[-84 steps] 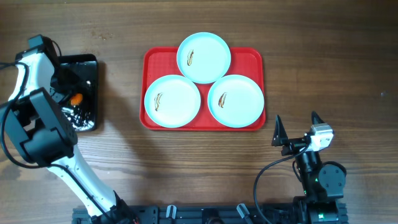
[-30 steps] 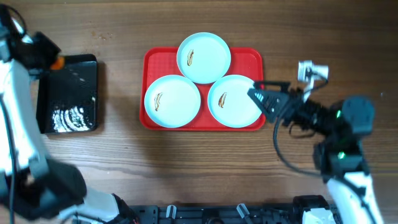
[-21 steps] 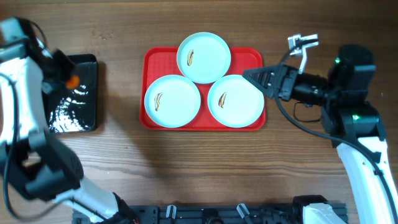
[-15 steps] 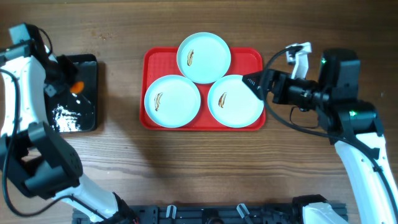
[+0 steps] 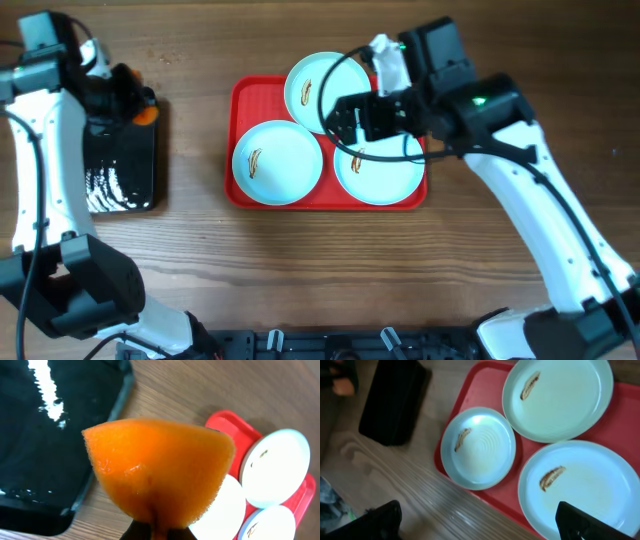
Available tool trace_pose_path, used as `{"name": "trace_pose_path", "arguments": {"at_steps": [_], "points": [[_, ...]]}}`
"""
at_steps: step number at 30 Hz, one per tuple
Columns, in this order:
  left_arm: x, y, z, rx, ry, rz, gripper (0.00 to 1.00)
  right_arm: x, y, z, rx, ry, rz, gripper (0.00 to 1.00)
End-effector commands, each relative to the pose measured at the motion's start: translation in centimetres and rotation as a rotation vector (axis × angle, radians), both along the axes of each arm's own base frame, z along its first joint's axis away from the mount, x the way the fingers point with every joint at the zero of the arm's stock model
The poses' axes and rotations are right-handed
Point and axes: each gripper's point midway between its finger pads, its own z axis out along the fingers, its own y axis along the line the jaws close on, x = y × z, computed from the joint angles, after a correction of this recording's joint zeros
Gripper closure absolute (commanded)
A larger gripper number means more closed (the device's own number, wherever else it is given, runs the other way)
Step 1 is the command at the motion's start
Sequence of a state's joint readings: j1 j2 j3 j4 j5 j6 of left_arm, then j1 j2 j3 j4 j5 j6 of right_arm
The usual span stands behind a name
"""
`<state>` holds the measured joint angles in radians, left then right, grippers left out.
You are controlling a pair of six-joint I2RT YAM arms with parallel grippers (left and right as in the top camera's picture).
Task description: Clean dirty plates on tray and stack at the side
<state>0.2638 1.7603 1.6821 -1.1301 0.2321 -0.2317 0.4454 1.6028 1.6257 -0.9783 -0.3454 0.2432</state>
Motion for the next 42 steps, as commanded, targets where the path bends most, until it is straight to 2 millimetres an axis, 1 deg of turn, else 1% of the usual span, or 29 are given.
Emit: {"name": "trace_pose_path", "arguments": {"at_steps": [1, 4, 10, 11, 13, 15, 16, 17, 21, 23, 24, 25, 28, 31, 33, 36, 38, 42], "points": [[-0.5, -1.6, -0.2, -0.035, 0.023, -0.066, 0.96, 1.8, 0.5, -1.5, 0.009, 0.053, -0.112, 0.0], [-1.2, -3.2, -0.1, -0.121, 0.045, -0.094, 0.96, 2.9, 0.8, -3.1, -0.004, 0.075, -0.133, 0.0], [-3.4, -5.5, -0.8, -0.178, 0.142, -0.127, 0.96, 5.3, 1.6, -4.7, 0.001, 0.048, -0.145, 0.0], [-3.8, -6.0, -1.1, -0.185, 0.159, -0.139, 0.96, 5.7, 1.6, -5.4, -0.014, 0.046, -0.15, 0.01], [-4.3, -7.1, -1.9, -0.19, 0.189, -0.164, 0.96, 6.1, 1.7, -6.8, -0.036, 0.059, -0.139, 0.05], [-4.9, -8.3, -2.8, -0.193, 0.22, -0.194, 0.96, 6.3, 1.9, -8.9, -0.054, 0.101, -0.135, 0.11], [-5.2, -9.0, -3.4, -0.193, 0.232, -0.212, 0.96, 6.4, 2.4, -10.1, -0.049, 0.127, -0.121, 0.22], [-5.2, -9.4, -3.9, -0.192, 0.235, -0.222, 0.96, 6.4, 2.7, -10.8, -0.045, 0.141, -0.11, 0.28], [-5.3, -10.1, -6.0, -0.19, 0.236, -0.242, 0.96, 6.2, 4.4, -13.8, -0.006, 0.207, -0.027, 0.36], [-5.5, -10.3, -6.7, -0.192, 0.245, -0.246, 0.96, 6.0, 4.7, -15.0, -0.012, 0.224, 0.001, 0.49], [-5.6, -10.3, -6.9, -0.192, 0.248, -0.246, 0.96, 6.0, 4.7, -15.3, -0.017, 0.227, 0.005, 0.52], [-5.7, -10.4, -7.2, -0.193, 0.251, -0.248, 0.96, 6.1, 4.7, -16.0, -0.027, 0.234, 0.006, 0.52], [-5.6, -10.6, -7.3, -0.193, 0.245, -0.258, 0.96, 6.2, 4.7, -17.3, -0.057, 0.237, 0.001, 0.47], [-5.4, -10.9, -7.3, -0.189, 0.233, -0.272, 0.96, 6.2, 4.6, -19.0, -0.134, 0.229, -0.016, 0.47], [-5.3, -11.4, -7.3, -0.186, 0.229, -0.286, 0.96, 5.9, 5.1, -20.3, -0.172, 0.227, -0.009, 0.47], [-5.3, -12.0, -7.3, -0.184, 0.227, -0.302, 0.96, 5.3, 6.4, -21.1, -0.182, 0.223, 0.019, 0.46], [-5.4, -12.3, -7.3, -0.183, 0.228, -0.311, 0.96, 5.1, 6.8, -21.6, -0.201, 0.217, 0.013, 0.43], [-5.5, -12.7, -7.3, -0.181, 0.23, -0.324, 0.96, 5.9, 5.5, -22.2, -0.297, 0.18, -0.085, 0.43]]}}
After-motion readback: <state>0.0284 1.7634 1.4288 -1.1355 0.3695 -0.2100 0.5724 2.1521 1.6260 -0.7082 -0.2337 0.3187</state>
